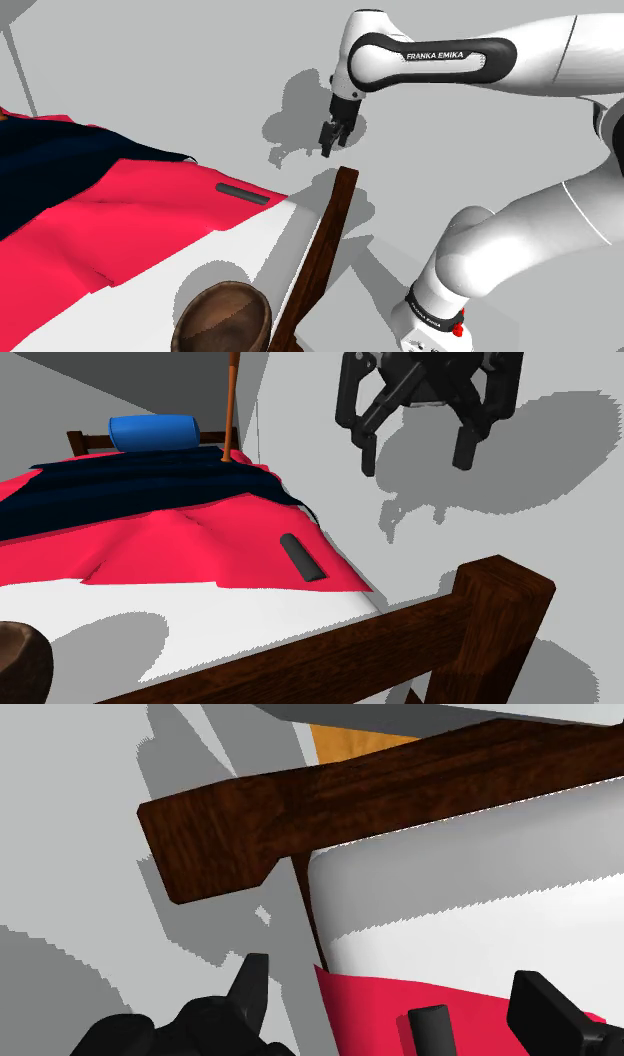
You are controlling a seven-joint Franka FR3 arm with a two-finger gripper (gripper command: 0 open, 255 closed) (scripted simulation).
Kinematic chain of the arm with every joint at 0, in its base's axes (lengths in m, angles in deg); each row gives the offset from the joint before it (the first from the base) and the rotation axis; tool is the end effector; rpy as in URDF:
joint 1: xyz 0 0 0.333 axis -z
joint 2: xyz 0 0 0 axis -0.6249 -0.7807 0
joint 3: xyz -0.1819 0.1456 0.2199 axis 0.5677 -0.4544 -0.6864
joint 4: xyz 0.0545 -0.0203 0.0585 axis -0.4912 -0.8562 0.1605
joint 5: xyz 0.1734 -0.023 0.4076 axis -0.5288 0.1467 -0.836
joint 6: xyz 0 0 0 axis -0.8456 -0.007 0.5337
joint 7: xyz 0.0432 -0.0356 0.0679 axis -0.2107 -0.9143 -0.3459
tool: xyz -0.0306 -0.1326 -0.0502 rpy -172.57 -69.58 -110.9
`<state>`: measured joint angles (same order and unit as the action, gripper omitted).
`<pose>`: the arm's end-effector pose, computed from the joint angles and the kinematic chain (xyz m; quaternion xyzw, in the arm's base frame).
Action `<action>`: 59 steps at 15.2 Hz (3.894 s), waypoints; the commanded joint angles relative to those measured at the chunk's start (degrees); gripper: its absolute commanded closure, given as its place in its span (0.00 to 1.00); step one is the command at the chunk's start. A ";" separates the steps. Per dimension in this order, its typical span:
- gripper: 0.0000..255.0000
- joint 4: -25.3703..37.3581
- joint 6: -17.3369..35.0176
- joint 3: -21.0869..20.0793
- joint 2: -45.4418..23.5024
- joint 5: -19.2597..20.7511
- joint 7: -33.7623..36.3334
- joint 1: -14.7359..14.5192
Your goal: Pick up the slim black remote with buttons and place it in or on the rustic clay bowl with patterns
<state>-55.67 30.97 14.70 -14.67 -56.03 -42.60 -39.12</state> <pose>0.4408 -0.0193 0.5015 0.9984 0.0415 0.0316 0.0225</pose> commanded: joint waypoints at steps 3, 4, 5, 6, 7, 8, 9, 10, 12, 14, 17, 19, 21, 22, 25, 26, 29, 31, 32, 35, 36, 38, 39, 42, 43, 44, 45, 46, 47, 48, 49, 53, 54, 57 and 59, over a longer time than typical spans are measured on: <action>0.00 2.73 5.09 -0.05 -8.67 -1.41 -1.11 -1.30; 0.00 3.54 6.19 -0.06 -10.79 -1.77 -1.46 -1.58; 0.00 4.41 7.23 -0.08 -12.91 -2.13 -1.82 -1.88; 0.00 5.34 8.21 -0.11 -15.05 -2.50 -2.19 -2.16; 0.00 6.34 9.13 -0.15 -17.19 -2.89 -2.58 -2.43; 0.00 7.41 9.99 -0.21 -19.34 -3.28 -2.97 -2.69; 0.00 8.54 10.79 -0.28 -21.49 -3.67 -3.36 -2.95; 0.00 9.74 11.53 -0.38 -23.65 -4.07 -3.76 -3.19; 0.00 12.32 12.82 -0.62 -27.97 -4.86 -4.57 -3.62; 0.00 15.17 13.86 -0.93 -32.29 -5.62 -5.36 -4.01; 0.00 19.91 14.94 -1.52 -38.78 -6.67 -6.48 -4.50; 0.00 23.42 15.34 -1.99 -43.13 -7.27 -7.16 -4.79; 0.00 27.20 15.50 -2.50 -47.50 -7.77 -7.78 -5.05; 0.00 29.21 15.48 -2.76 -49.71 -7.99 -8.06 -5.19; 0.00 31.59 16.01 -3.13 -52.90 -8.24 -8.41 -5.39; 0.00 31.24 16.68 -3.15 -53.21 -8.26 -8.43 -5.42; 0.00 30.35 18.62 -3.20 -54.25 -8.32 -8.47 -5.51; 0.00 29.65 20.27 -3.25 -55.21 -8.38 -8.50 -5.58; 0.00 29.64 20.27 -3.25 -55.20 -8.38 -8.50 -5.58; 0.00 29.65 20.27 -3.25 -55.21 -8.38 -8.50 -5.58; 0.00 29.65 20.27 -3.25 -55.21 -8.38 -8.50 -5.58; 0.00 29.65 20.27 -3.25 -55.21 -8.38 -8.50 -5.58; 0.00 29.66 20.26 -3.25 -55.20 -8.38 -8.50 -5.58; 1.00 29.66 20.26 -3.25 -55.20 -8.38 -8.50 -5.58; 1.00 29.65 20.31 -3.25 -55.25 -8.38 -8.52 -5.57; 1.00 29.69 20.25 -3.26 -55.23 -8.37 -8.48 -5.60; 1.00 29.78 20.24 -3.25 -55.31 -8.37 -8.48 -5.59; 1.00 29.85 20.25 -3.25 -55.38 -8.37 -8.47 -5.60; 1.00 29.83 20.27 -3.24 -55.38 -8.37 -8.53 -5.56; 1.00 29.73 20.32 -3.24 -55.35 -8.38 -8.52 -5.57; 1.00 29.65 20.27 -3.24 -55.21 -8.38 -8.50 -5.58; 1.00 30.63 17.75 -3.21 -53.66 -8.29 -8.30 -5.58; 1.00 30.91 17.11 -3.21 -53.30 -8.26 -8.25 -5.57; 1.00 31.82 15.18 -3.19 -52.27 -8.20 -8.09 -5.57; 1.00 32.49 13.87 -3.18 -51.63 -8.15 -7.99 -5.56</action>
<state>-23.75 45.57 11.52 -66.46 -64.23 -50.71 -44.64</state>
